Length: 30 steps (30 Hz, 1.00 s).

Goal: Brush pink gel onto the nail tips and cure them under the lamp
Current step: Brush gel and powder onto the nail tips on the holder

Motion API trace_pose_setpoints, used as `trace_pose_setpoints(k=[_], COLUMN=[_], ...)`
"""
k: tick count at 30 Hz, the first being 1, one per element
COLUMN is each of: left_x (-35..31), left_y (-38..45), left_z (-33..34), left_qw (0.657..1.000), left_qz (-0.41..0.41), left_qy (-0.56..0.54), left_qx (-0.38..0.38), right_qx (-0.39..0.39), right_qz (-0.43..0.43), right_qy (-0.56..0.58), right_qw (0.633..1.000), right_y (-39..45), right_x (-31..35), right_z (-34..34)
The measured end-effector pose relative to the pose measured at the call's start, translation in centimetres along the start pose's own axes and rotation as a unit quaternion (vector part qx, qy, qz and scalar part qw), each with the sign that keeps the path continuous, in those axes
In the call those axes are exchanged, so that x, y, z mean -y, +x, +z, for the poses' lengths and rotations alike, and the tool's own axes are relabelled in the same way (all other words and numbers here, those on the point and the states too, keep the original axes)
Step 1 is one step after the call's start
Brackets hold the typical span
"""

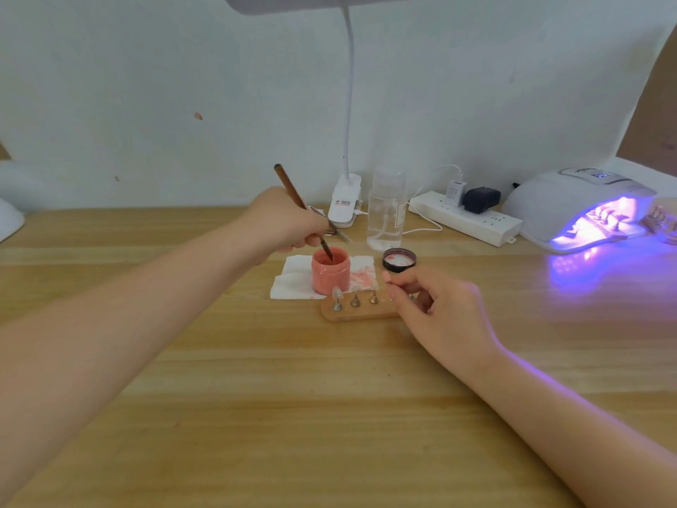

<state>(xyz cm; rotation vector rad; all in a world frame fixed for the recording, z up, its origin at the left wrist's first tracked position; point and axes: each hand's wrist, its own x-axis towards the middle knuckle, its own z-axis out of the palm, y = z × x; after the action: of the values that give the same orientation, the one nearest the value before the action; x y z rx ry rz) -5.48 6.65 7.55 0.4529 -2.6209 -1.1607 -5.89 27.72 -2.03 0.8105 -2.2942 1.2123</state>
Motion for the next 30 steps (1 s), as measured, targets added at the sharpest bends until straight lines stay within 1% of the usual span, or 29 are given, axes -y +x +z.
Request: trace_pose_setpoints(k=[8, 10, 13, 15, 18, 20, 22, 25, 30], left_x=[0.1, 0.2, 0.3, 0.5, 1.5, 2.3, 3.2, 4.4, 5.7], left_y=[1.1, 1.2, 1.4, 1.5, 1.3, 1.0, 0.8, 0.6, 0.6], left_z=[1.2, 1.2, 0.5, -0.3, -1.1, -1.3, -1.3, -1.2, -1.3], left_qw=[0.997, 0.996, 0.997, 0.994, 0.969, 0.937, 0.909, 0.889, 0.879], left_qz=[-0.038, -0.041, -0.047, -0.070, -0.139, -0.191, -0.226, -0.257, -0.276], left_qy=[0.033, 0.030, -0.013, -0.074, -0.198, -0.281, -0.337, -0.367, -0.377], left_qx=[0.064, 0.068, 0.052, 0.040, 0.049, 0.075, 0.092, 0.096, 0.098], right_qx=[0.015, 0.015, 0.011, 0.010, 0.013, 0.014, 0.014, 0.014, 0.014], right_qz=[-0.003, 0.002, 0.006, 0.006, 0.008, 0.007, 0.005, 0.007, 0.007], right_qy=[-0.009, -0.009, -0.008, -0.009, -0.012, -0.015, -0.016, -0.019, -0.019], right_qw=[1.000, 1.000, 1.000, 1.000, 1.000, 1.000, 1.000, 1.000, 1.000], right_y=[0.1, 0.1, 0.0, 0.0, 0.1, 0.1, 0.1, 0.0, 0.0], right_x=[-0.1, -0.1, -0.1, 0.0, 0.0, 0.1, 0.1, 0.2, 0.2], right_z=[0.0, 0.0, 0.0, -0.1, -0.1, -0.1, -0.1, -0.1, -0.1])
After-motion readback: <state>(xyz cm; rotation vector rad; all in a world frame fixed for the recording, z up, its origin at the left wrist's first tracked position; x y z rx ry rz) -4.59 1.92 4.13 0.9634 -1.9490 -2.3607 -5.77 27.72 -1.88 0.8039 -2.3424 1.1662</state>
